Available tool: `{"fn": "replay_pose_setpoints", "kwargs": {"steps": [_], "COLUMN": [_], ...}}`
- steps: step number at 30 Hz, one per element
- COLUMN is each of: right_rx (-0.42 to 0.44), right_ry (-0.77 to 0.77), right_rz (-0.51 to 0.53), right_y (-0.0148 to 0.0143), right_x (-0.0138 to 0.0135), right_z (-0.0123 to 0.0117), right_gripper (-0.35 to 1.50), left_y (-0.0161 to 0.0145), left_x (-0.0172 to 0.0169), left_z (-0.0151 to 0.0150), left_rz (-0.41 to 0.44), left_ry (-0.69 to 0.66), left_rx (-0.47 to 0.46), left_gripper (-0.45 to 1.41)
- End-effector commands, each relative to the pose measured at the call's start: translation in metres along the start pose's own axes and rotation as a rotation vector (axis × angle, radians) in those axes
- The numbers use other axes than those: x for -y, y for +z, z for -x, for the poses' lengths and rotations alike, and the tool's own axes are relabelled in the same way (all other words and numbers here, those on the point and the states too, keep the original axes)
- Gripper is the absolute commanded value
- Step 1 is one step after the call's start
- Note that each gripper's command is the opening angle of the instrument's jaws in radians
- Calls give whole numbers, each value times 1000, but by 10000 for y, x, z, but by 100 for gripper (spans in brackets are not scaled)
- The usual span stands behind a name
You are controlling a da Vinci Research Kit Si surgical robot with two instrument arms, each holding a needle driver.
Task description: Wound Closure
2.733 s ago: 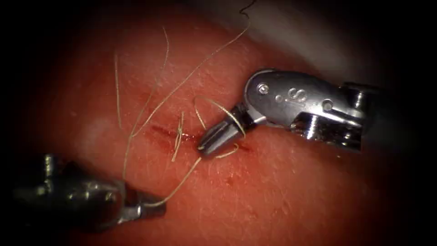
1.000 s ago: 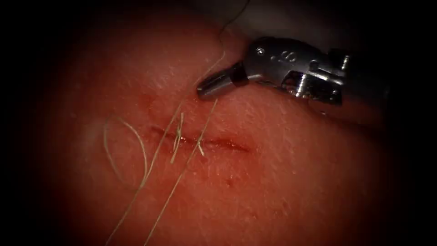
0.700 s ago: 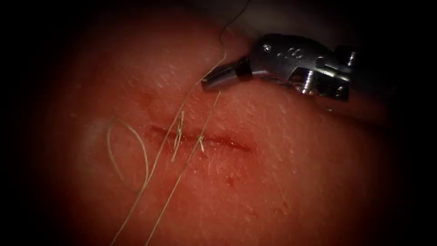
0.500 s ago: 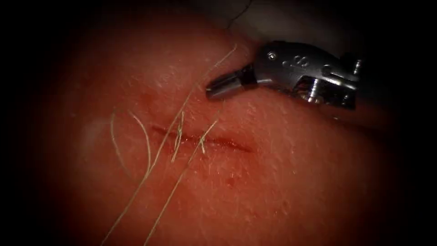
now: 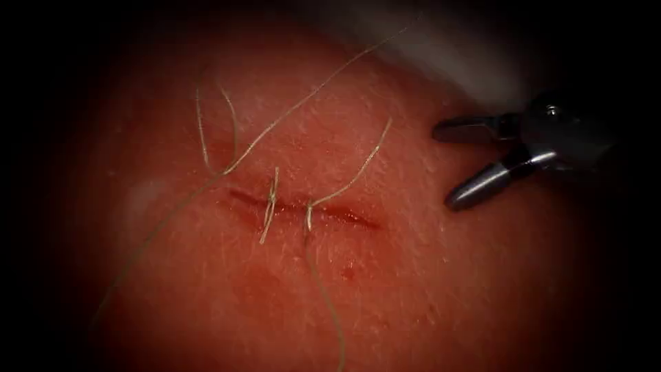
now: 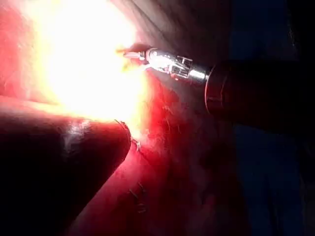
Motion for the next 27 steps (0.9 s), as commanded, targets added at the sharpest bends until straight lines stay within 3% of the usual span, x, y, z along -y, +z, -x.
{"fn": "replay_pose_setpoints", "kwargs": {"steps": [1,4,7,8,9,12,16,20,27], "right_rx": [-1,3,-11,-31,-66,-115,-159,-161,-167], "right_ry": [-14,-16,-33,-37,-48,-71,-111,-134,-157], "right_rz": [17,47,86,77,48,30,48,50,1], "right_y": [-7,-23,-29,-29,-24,-13,20,52,71], "right_x": [-2,2,17,23,34,45,48,48,67], "right_z": [-6,-13,-24,-29,-38,-50,-64,-54,-47], "right_gripper": [133,133,115,94,49,-35,-35,-35,-35], "left_y": [11,21,34,38,44,53,69,83,128], "left_x": [3,20,38,44,55,68,82,95,112], "left_z": [0,-3,-5,-6,-6,-6,-5,-5,-2], "left_rz": [3,0,-2,-1,-1,-2,4,28,31], "left_ry": [-5,-7,-14,-16,-20,-23,-24,-14,-35], "left_rx": [-1,1,-2,-3,-3,-4,-11,-28,-39], "left_gripper": [-35,-35,-35,-35,-35,-35,-35,-35,-35]}}
